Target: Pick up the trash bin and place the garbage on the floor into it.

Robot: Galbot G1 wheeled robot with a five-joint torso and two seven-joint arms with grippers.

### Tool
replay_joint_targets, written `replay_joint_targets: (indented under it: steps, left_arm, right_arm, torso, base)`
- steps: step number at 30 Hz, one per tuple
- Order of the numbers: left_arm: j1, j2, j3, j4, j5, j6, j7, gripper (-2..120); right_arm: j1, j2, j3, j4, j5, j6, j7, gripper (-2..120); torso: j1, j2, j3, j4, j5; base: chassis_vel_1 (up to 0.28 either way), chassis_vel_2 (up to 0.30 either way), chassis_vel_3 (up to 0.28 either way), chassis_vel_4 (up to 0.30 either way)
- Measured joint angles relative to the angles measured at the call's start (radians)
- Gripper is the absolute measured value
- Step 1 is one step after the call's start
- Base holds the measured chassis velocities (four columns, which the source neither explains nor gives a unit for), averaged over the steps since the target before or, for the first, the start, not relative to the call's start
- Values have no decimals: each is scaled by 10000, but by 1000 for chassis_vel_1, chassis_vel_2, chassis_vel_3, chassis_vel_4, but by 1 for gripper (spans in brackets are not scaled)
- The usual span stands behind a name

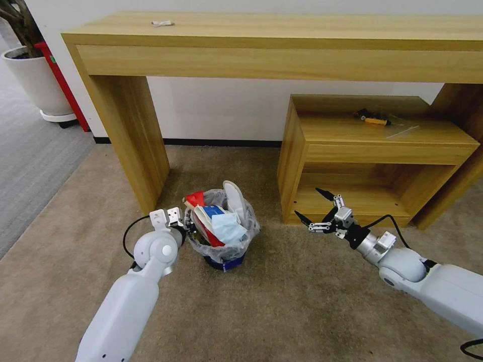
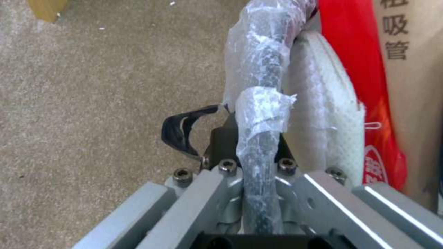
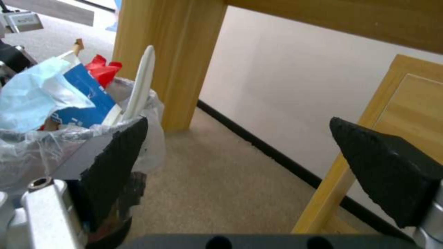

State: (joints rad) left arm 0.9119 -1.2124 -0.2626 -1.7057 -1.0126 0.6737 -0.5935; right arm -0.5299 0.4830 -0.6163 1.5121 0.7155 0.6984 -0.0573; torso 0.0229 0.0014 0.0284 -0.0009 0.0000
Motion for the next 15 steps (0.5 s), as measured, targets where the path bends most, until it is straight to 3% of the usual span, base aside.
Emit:
replay_joint_targets:
  steps: [15]
  left_arm:
    - [-20,44,32,490,5,-24,49,0]
  right_arm:
    - [-145,235,19,16,-245,27,236,100]
  torso:
    - [1,0,0,0,2]
  base:
    - [0,0,0,0]
